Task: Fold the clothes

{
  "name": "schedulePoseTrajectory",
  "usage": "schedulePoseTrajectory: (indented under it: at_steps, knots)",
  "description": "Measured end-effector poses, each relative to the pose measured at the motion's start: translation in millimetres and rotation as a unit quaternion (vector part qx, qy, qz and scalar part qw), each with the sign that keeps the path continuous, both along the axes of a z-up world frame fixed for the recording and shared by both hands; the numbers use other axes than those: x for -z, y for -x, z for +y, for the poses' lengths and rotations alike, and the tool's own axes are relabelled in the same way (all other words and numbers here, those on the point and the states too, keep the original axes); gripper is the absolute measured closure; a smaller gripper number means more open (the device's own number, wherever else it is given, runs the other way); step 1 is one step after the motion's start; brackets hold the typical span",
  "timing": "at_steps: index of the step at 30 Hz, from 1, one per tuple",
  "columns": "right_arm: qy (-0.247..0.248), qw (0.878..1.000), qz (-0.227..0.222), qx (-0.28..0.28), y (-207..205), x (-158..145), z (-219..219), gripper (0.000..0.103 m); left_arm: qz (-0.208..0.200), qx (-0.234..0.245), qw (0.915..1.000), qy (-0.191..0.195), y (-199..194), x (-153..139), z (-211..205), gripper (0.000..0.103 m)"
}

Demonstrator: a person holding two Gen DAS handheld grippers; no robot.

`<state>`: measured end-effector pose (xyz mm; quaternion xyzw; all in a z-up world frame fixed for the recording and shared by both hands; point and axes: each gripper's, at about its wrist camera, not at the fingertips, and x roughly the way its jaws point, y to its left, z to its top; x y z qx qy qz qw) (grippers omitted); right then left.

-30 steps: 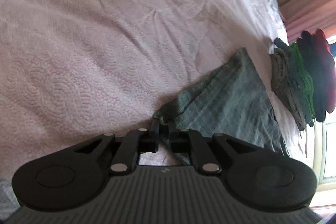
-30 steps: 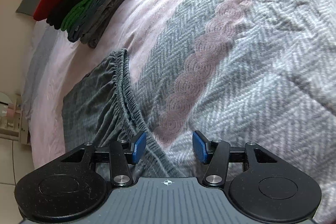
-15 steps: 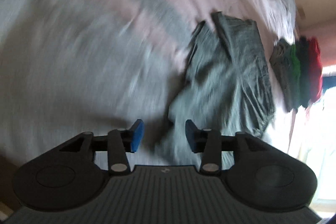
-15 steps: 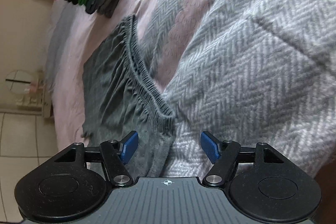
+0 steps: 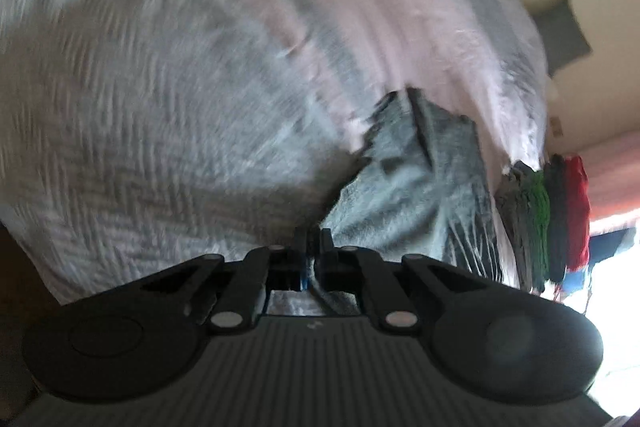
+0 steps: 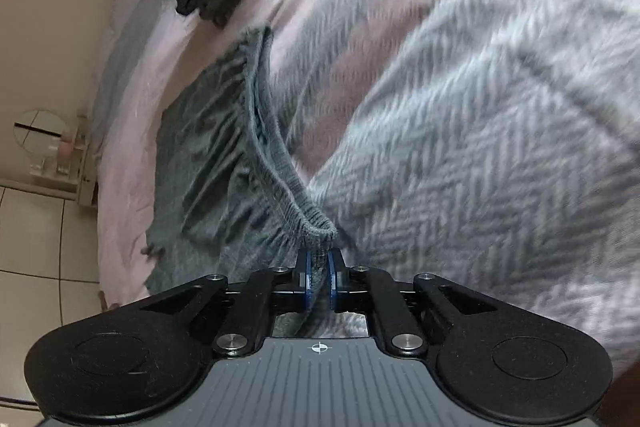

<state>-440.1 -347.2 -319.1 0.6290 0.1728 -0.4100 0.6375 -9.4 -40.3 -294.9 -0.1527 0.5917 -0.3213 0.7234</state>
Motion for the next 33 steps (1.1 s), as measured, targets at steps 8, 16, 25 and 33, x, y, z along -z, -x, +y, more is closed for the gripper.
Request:
schedulePoseTrajectory:
  at_steps: [8, 16, 25, 33]
  knots:
    - [-0.012, 0.994, 0.096, -0.047, -6, -10, 3, 0.09, -0.016, 0.044, 0.9962, -0.074, 6, 3, -14, 0.092]
    - [0.077, 0.982, 0.147, -0.092, -27, -58, 13, 0.036, -0.091, 0.079, 0.9898, -0.075, -14, -42, -30, 0.071]
    - [0.032, 0.99, 0.133, -0.043, -21, -30, 1, 0.036, 0.01, 0.13, 0.9913, -0.02, -76, 18, -120, 0.068]
    - [0.039, 0.988, 0.142, -0.043, -25, -20, -5, 0.036, -0.004, 0.152, 0.9881, -0.026, -87, 42, -135, 0.103]
